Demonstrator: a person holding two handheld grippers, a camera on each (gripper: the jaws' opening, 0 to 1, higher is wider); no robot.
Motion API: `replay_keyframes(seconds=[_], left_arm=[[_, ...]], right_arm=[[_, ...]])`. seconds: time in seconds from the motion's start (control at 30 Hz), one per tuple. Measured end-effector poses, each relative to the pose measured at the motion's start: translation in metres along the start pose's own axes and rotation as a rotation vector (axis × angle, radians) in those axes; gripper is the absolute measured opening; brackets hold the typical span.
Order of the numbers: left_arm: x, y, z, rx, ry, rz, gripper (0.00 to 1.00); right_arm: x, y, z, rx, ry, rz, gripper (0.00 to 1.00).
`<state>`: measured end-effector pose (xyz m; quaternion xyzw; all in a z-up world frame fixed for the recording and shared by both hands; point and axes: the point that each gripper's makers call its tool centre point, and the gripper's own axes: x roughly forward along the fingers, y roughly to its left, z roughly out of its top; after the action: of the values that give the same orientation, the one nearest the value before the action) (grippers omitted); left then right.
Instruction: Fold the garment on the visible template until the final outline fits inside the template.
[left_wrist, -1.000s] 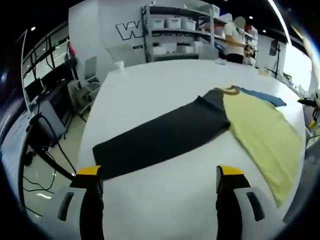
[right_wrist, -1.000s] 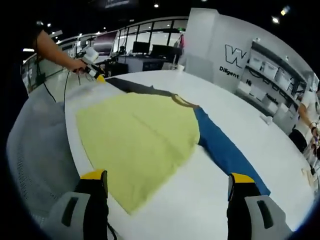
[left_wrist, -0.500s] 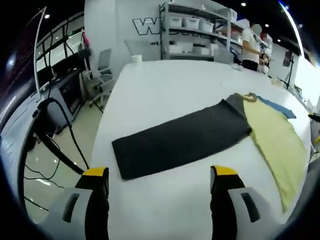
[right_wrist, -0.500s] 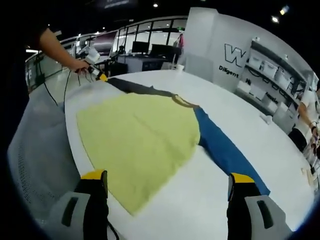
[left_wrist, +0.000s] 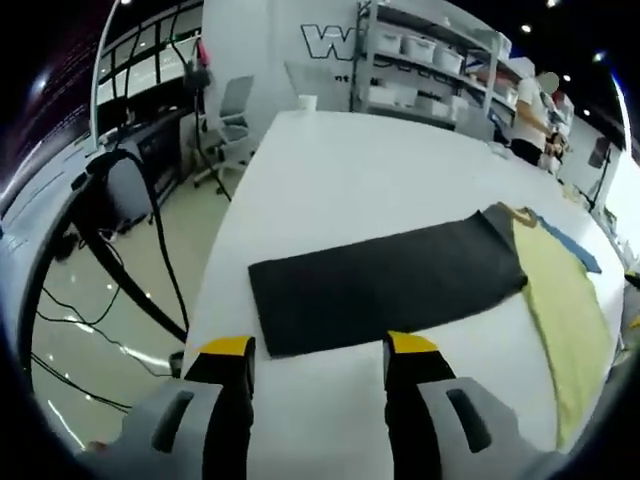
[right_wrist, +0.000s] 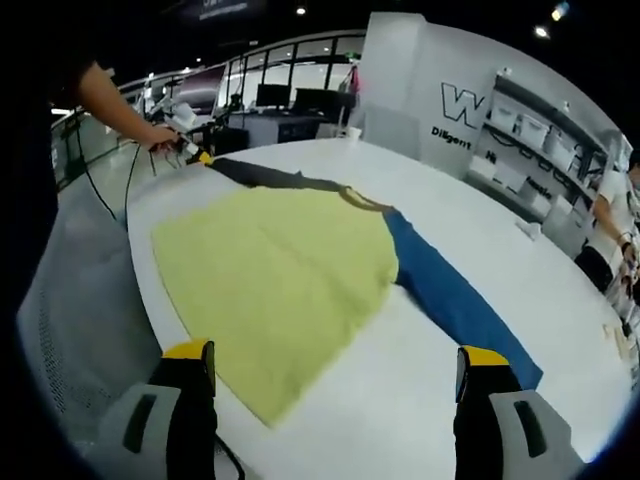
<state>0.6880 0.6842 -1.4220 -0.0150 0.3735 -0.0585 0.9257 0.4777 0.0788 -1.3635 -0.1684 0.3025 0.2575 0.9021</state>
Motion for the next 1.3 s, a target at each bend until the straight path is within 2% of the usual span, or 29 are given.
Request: replay_keyframes(seconds=[0.13, 0.23, 0.33, 0.6, 0.7, 0.77, 0.93, 1.0, 1.03, 1.07, 1.2, 1.3], left_arm=[[0.013, 0.012, -0.004, 0.018, 0.016, 0.020, 0.43], [0.020, 0.020, -0.005, -0.014, 0.023, 0.024, 0.41], [0.025, 0.025, -0.009, -0.003, 0.037, 0.033, 0.34], [0.033, 0.031, 0.000, -0.049, 0.008, 0.038, 0.30], [0.037, 0.037, -0.001, -0.074, 0.035, 0.060, 0.21], [0.039, 0.039, 0.000, -0.062, 0.041, 0.072, 0.16], [0.039, 0.043, -0.001, -0.077, 0.057, 0.082, 0.09], [0.038, 0.041, 0.000, -0.058, 0.063, 0.075, 0.03], [0.039, 0.035, 0.000, -0.058, 0.069, 0.047, 0.01], [0.038, 0.035, 0.000, -0.050, 0.075, 0.065, 0.01], [0.036, 0.029, -0.001, -0.008, 0.102, 0.065, 0.01], [0.032, 0.027, 0.000, 0.050, 0.096, 0.065, 0.00]], right_arm=[[-0.004, -0.002, -0.001, -0.001, 0.005, -0.008, 0.99], [-0.007, -0.004, -0.002, 0.006, 0.009, -0.015, 0.99], [-0.007, -0.006, -0.001, 0.017, 0.009, -0.020, 0.99], [-0.006, -0.007, 0.009, 0.030, -0.004, -0.024, 0.98], [-0.005, -0.008, 0.011, 0.016, -0.001, -0.024, 0.98], [-0.005, -0.010, 0.012, 0.018, -0.001, -0.025, 0.98], [-0.004, -0.011, 0.014, 0.030, 0.000, -0.029, 0.97], [-0.003, -0.009, 0.013, 0.022, 0.006, -0.027, 0.97], [-0.003, -0.008, 0.012, 0.021, 0.009, -0.026, 0.97], [-0.003, -0.008, 0.012, 0.021, 0.012, -0.025, 0.97], [-0.004, -0.008, 0.012, 0.021, 0.012, -0.029, 0.97], [-0.005, -0.009, 0.010, 0.020, 0.014, -0.034, 0.97]])
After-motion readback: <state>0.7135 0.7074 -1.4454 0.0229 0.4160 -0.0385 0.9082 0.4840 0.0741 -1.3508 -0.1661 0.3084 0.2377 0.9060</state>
